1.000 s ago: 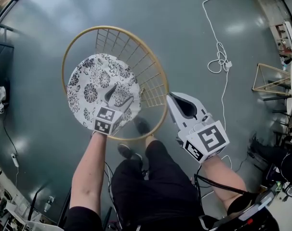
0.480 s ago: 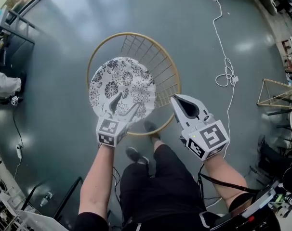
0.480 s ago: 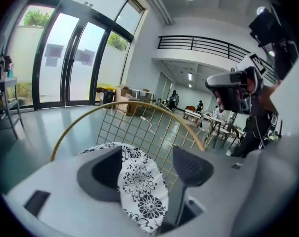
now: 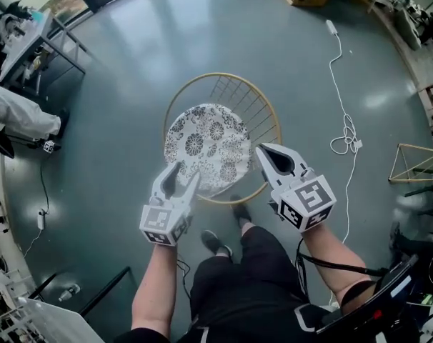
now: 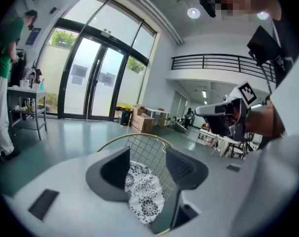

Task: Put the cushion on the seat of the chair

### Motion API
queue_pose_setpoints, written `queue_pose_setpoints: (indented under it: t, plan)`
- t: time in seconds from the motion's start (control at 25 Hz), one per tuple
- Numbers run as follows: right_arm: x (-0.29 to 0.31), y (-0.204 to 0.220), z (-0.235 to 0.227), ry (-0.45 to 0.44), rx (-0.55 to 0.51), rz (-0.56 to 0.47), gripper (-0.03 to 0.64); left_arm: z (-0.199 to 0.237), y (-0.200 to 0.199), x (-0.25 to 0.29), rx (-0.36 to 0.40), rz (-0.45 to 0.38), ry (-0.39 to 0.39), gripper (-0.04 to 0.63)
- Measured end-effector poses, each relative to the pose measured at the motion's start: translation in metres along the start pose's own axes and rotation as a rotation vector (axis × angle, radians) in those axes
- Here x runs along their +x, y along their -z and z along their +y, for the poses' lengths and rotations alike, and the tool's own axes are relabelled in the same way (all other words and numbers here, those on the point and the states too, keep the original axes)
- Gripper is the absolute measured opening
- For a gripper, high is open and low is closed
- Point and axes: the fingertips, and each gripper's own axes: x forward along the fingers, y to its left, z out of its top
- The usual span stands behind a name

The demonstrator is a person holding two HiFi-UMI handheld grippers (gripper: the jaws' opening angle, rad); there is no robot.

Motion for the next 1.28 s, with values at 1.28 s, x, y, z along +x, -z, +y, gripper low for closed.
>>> queue_pose_setpoints:
  t: [1.28]
  plan:
    - [-0.037, -0.104, 0.131, -0.141, -0.137, -0.078, 0.008, -0.008, -0.158, -0.255, -0.094, -0.389, -0.154, 0.009]
